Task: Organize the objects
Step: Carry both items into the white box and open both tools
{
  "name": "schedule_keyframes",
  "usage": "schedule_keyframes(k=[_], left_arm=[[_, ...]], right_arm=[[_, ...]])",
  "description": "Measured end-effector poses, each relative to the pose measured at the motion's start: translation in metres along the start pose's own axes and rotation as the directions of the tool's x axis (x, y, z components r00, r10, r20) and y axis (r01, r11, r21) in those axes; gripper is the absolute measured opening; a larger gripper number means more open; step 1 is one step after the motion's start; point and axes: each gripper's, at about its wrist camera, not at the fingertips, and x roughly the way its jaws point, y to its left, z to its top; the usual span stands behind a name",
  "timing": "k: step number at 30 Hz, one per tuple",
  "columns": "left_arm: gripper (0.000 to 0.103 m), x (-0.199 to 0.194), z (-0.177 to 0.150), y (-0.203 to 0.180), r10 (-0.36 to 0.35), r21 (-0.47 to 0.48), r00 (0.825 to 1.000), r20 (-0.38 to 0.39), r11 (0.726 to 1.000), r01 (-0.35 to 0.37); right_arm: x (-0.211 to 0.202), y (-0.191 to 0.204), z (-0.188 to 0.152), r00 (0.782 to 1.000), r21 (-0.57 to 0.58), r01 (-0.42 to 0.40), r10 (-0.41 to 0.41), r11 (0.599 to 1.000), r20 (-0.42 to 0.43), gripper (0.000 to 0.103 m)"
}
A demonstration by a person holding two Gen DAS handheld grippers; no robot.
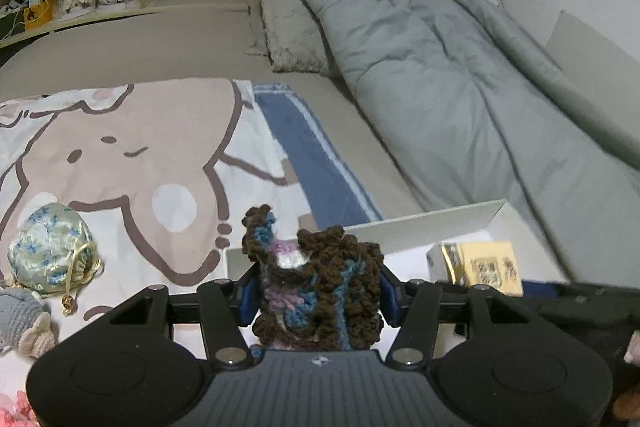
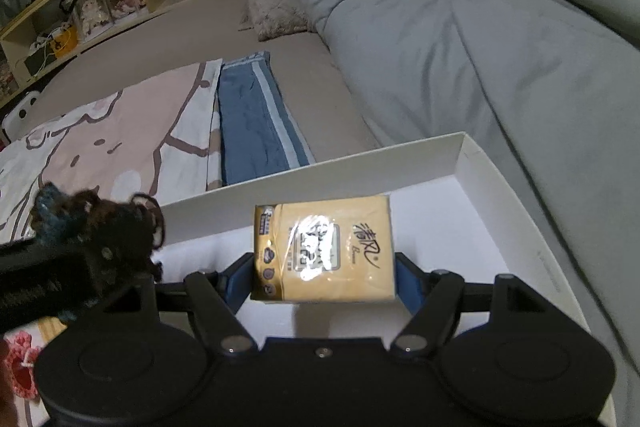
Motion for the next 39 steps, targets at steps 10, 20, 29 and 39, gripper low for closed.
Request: schedule_keyframes(k=[10, 20, 29, 39], left_arm=[[0.095, -0.015, 0.009, 0.019, 0.065, -0.028, 0.997, 0.050, 0.998, -0.063], [0.095, -0.013, -0.010, 0.036, 0.071, -0.030, 0.997, -0.034, 0.997, -0.073], [0.095, -0.024, -0.019, 0.035, 0.050, 0.002, 0.996, -0.078, 0.999, -0.050], [0.095, -0.006, -0.024, 0.031, 0.107, 0.042, 0.986, -0.131, 0.994, -0.102]], right_arm=[[0.003, 0.009, 0.003, 0.999, 0.003, -0.037, 0.037, 0.999, 0.008, 0.093], [-0.011, -0.016, -0.003, 0.998, 0.042, 0.039, -0.037, 0.998, -0.047, 0.079], [0.004, -0.001, -0.024, 0.984, -0.200, 0.118, -0.142, 0.973, -0.110, 0.061], [0.020, 0.031, -0.023, 0.995, -0.234, 0.033, -0.055, 0.972, -0.088, 0.041]])
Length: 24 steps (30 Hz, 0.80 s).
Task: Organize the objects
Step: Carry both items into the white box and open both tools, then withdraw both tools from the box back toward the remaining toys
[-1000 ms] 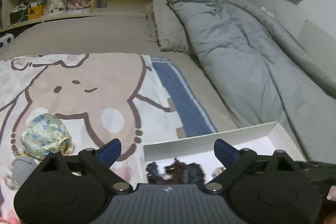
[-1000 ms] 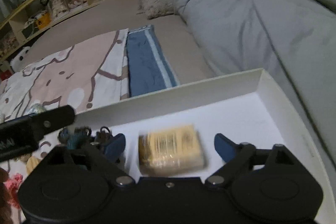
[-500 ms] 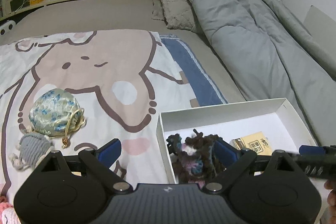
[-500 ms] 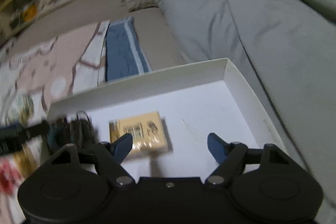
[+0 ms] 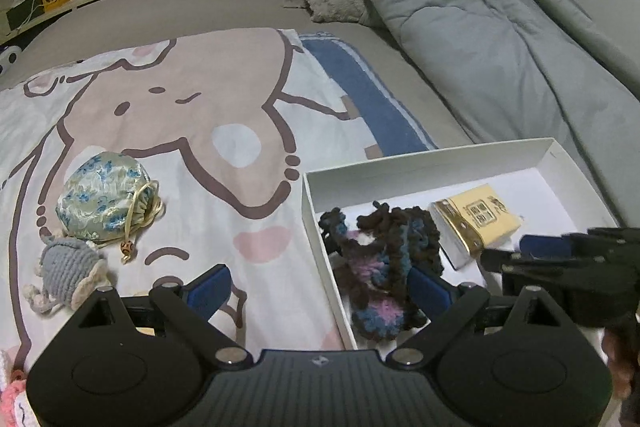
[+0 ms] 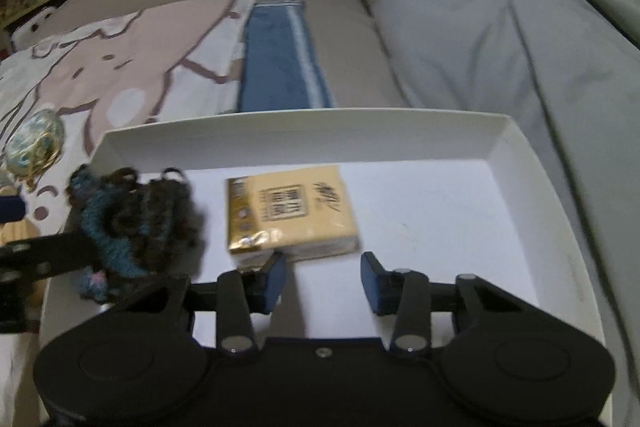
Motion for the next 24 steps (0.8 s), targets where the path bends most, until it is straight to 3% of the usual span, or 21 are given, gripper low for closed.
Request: schedule_keyframes(k=[3, 9, 19, 24], left_arm=[[0.095, 0.007, 0.005, -0.001, 0.024, -0.003, 1.000, -0.001, 1.000, -0.024], [0.095, -0.002, 0.014, -0.004, 0.019, -0.007, 1.000, 0.013, 1.000, -0.019], [0.095, -0.034, 0.015, -0.007, 0.028, -0.001, 0.999, 0.042, 1.000, -0.028], [0.099, -0.048, 0.010, -0.007, 0.032, -0.002, 0.998, 0.057, 0.999, -0.032]], right_arm=[[-0.005, -0.003, -0.002, 1.000, 0.005, 0.006, -0.006, 1.000, 0.000, 0.042], [-0.011, -0.022, -0.001, 0.999, 0.133, -0.033, 0.032, 0.991, 0.012, 0.048], [-0.044, -0.025, 0.002, 0.997, 0.197, -0.008, -0.006, 0.980, 0.071, 0.083], [-0.060, -0.028, -0.004, 0.996, 0.219, 0.005, -0.025, 0.976, 0.090, 0.090]])
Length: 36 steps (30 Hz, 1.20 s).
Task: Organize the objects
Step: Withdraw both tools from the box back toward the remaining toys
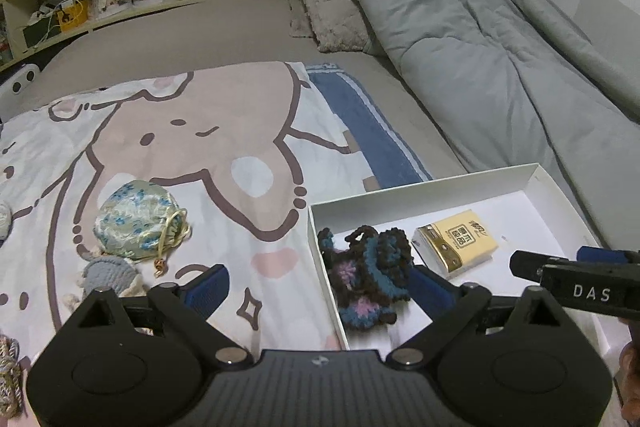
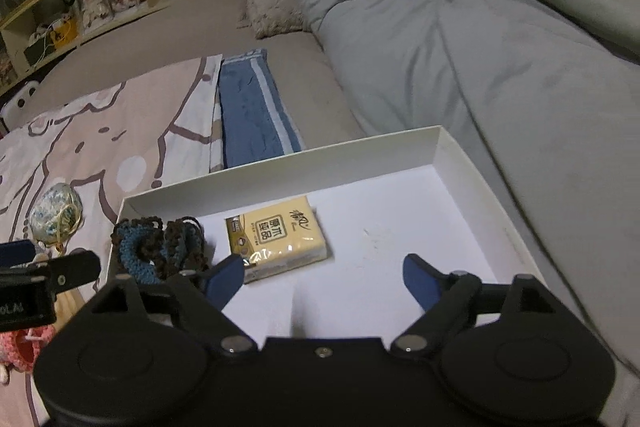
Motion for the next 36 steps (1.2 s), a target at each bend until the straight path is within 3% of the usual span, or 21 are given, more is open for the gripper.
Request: schedule_keyframes(k=[9, 26, 36], left_arm=[[0.103, -0.027, -0.010, 0.009, 0.016, -0.023, 1.000, 0.023, 1.000, -0.015], [0.103, -0.056, -0.027, 0.019, 0.033, -0.022, 0.998, 0.045, 0.999, -0.032], [0.103, -0.072, -0.033, 0.036, 0.053, -0.041, 0.996, 0.068, 0.998, -0.050]], right_arm=[[-0.026, 0.001, -0.013, 0.999, 0.000, 0.016, -0.016, 1.000, 0.029, 0.103], [-0.074, 0.001, -0.030, 0.995, -0.008, 0.027, -0.027, 1.000, 0.091, 0.103], [-0.078, 0.003, -0.036, 0.995, 0.000, 0.027, -0.027, 1.000, 0.100, 0.103]])
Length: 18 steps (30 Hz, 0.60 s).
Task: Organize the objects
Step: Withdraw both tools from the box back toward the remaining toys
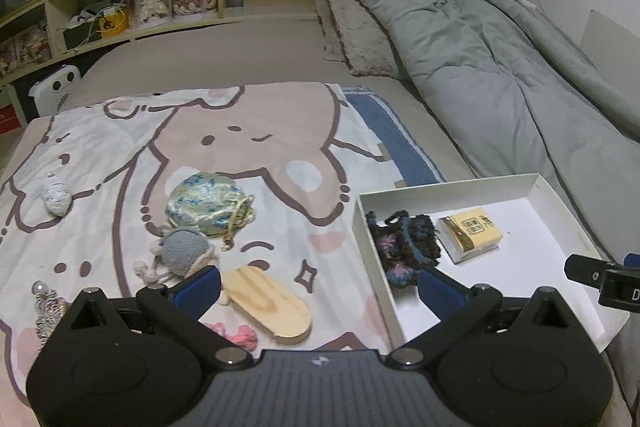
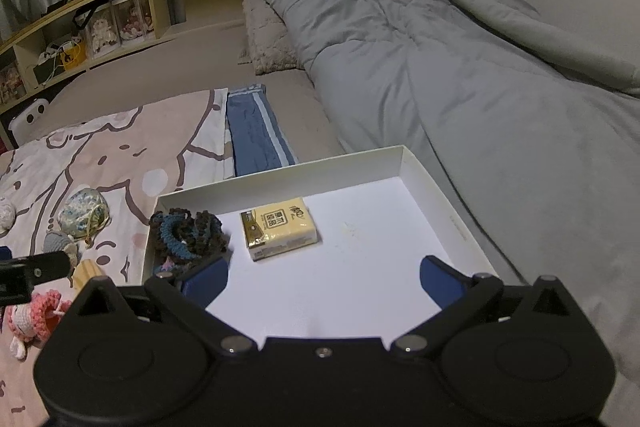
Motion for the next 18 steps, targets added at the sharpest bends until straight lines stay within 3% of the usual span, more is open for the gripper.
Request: schedule_keyframes(k=[18], left_arm=[[0.103, -0.028, -0.016, 0.094, 0.129, -0.086, 0.991, 0.035, 0.988, -0.125]], right_arm=[[0.007, 0.067, -0.002, 0.993, -0.069, -0.121, 0.122, 0.990, 0.009, 0.103]])
